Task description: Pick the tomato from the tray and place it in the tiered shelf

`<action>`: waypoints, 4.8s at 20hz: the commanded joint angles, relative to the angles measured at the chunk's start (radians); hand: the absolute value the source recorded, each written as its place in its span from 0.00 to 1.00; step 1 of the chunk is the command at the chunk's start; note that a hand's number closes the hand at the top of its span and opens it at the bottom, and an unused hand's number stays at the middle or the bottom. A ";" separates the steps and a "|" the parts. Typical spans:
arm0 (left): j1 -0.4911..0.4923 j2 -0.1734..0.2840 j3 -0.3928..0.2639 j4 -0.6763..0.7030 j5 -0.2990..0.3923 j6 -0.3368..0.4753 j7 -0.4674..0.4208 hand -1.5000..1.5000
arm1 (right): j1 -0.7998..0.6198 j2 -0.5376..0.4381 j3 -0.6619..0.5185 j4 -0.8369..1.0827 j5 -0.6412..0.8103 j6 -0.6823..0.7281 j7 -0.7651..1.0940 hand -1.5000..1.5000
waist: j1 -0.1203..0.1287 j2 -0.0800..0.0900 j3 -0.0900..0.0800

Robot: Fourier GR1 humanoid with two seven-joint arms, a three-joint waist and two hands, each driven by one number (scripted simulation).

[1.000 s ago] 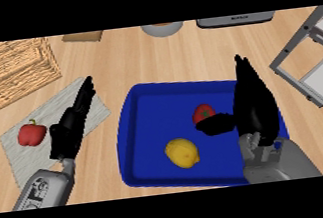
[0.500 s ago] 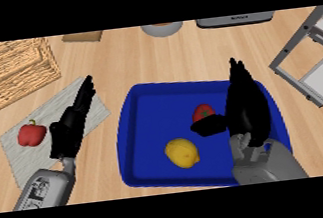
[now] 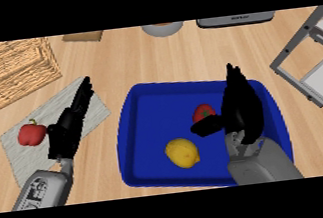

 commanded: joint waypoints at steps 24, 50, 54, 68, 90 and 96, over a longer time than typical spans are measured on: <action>-0.009 -0.038 0.070 -0.010 -0.039 -0.055 0.013 0.50 | -0.008 0.010 -0.062 0.254 -0.026 -0.101 0.049 0.00 | -0.001 0.001 0.001; 0.049 -0.067 0.130 -0.086 -0.096 -0.140 0.061 0.50 | 0.057 0.009 0.055 0.239 0.052 -0.141 -0.014 1.00 | -0.002 -0.001 0.001; 0.034 -0.090 0.127 -0.050 -0.111 -0.088 0.046 0.50 | 0.250 -0.222 0.201 0.052 -0.137 0.077 -0.545 1.00 | -0.034 -0.020 0.003; 0.089 -0.072 0.167 -0.042 -0.105 -0.070 0.026 0.50 | 0.592 -0.641 -0.008 -0.584 -0.624 0.120 -1.138 1.00 | -0.126 -0.022 0.004; 0.065 -0.105 0.118 -0.059 -0.143 -0.086 0.032 0.50 | 0.713 -0.956 -1.320 -0.273 -1.497 0.470 -1.255 1.00 | -0.025 -0.003 -0.001; 0.065 -0.113 0.126 -0.062 -0.142 -0.113 0.013 0.50 | 0.547 -1.014 -1.266 -0.128 -1.387 0.446 -1.214 1.00 | -0.002 0.001 0.000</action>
